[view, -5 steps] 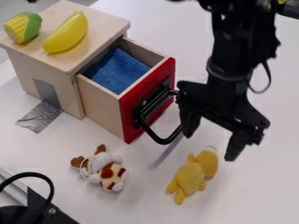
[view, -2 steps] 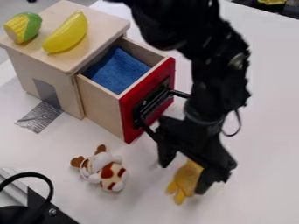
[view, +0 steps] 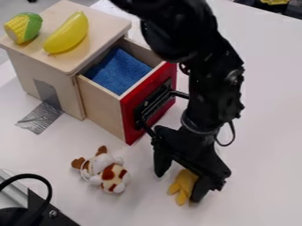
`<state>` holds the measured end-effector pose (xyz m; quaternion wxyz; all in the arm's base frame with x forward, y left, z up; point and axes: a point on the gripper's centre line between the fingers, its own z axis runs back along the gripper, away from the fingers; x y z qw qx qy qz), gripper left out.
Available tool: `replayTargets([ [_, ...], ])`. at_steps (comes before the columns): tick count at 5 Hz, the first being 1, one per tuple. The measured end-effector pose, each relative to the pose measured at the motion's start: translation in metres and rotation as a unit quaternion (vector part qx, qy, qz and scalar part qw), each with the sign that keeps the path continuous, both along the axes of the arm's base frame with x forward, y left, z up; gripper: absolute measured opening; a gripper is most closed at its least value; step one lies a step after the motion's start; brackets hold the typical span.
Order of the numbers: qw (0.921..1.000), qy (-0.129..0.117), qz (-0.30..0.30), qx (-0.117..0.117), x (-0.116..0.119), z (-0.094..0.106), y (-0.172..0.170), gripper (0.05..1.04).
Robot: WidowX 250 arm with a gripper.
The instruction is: Moved the toy in the draw
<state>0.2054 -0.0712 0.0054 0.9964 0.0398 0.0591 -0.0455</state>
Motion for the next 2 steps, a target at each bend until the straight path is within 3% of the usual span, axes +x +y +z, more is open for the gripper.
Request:
replayTargets([
  [2, 0.9997, 0.021, -0.006, 0.013, 0.0039, -0.0002, -0.0012, 0.409],
])
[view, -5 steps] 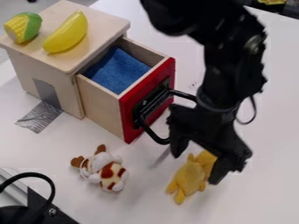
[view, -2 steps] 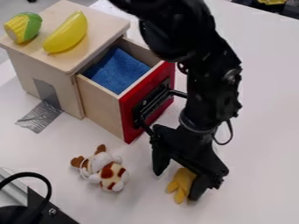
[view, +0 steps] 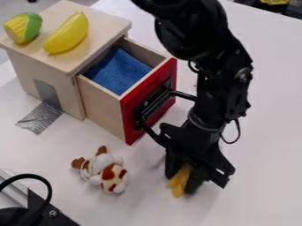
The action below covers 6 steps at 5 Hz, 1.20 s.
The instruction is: Moved the toy in the draw
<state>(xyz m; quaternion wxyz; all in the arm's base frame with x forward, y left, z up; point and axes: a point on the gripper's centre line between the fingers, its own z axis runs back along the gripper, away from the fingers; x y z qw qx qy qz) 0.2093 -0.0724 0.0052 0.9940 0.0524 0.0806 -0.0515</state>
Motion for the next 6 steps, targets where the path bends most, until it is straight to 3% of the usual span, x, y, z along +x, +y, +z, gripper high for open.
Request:
replayTargets([
  [1, 0.9999, 0.005, -0.014, 0.005, 0.007, 0.011, -0.006, 0.224],
  [2, 0.9991, -0.032, -0.026, -0.004, 0.023, 0.058, -0.011, 0.143],
  [3, 0.9960, -0.067, -0.046, -0.038, 0.031, 0.108, -0.008, 0.107],
  [4, 0.9960, -0.075, -0.011, -0.048, 0.026, 0.137, 0.026, 0.103],
  [5, 0.9959, -0.067, 0.012, -0.059, 0.016, 0.146, 0.060, 0.103],
  [6, 0.9961, -0.060, 0.032, -0.055, 0.005, 0.142, 0.092, 0.103],
])
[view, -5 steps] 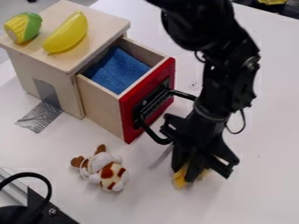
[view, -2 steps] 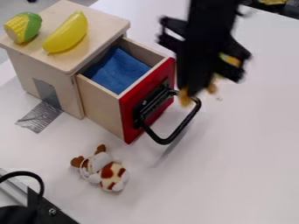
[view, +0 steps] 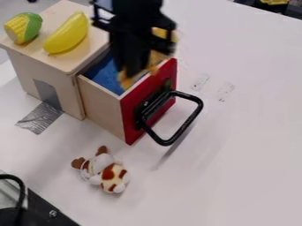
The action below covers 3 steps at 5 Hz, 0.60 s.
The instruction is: Moved the toy in the draw
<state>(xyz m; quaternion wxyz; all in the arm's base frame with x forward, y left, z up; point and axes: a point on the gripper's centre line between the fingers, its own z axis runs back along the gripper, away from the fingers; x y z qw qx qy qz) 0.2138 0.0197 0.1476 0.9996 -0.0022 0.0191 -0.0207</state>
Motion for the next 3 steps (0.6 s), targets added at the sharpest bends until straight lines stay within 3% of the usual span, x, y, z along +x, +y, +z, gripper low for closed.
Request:
replayTargets([
  [2, 0.9995, 0.003, 0.027, 0.015, -0.008, -0.011, 0.036, 0.103],
  [3, 0.9994, 0.003, 0.031, 0.017, 0.001, -0.022, 0.042, 0.103],
])
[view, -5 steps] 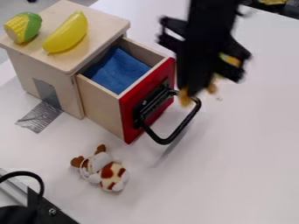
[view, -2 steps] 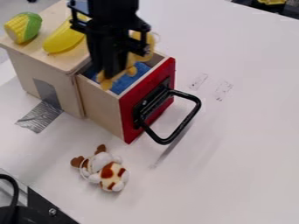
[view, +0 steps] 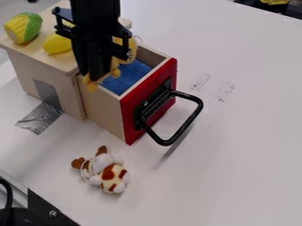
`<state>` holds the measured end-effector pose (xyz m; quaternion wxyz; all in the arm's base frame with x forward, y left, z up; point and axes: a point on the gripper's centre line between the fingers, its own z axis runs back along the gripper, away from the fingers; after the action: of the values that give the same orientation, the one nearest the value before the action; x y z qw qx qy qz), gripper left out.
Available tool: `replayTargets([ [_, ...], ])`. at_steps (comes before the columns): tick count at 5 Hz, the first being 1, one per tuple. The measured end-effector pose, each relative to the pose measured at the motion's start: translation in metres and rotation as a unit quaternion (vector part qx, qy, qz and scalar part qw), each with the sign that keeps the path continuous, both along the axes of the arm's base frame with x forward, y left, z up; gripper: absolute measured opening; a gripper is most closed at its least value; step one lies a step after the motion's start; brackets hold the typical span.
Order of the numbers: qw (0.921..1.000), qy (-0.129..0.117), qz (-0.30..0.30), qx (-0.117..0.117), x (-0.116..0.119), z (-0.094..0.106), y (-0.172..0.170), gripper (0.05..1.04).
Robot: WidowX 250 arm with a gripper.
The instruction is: Moved the toy in the draw
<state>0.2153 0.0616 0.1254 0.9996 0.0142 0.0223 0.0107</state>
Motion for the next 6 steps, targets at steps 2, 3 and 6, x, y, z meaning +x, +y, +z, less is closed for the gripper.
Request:
replayTargets([
  [2, 0.9999, 0.005, 0.005, 0.008, 0.026, -0.016, 0.007, 0.103],
  [3, 0.9998, 0.008, 0.010, 0.013, 0.031, -0.019, 0.009, 0.103],
  [6, 0.9997, -0.016, 0.007, 0.020, 0.046, -0.010, -0.004, 0.644],
])
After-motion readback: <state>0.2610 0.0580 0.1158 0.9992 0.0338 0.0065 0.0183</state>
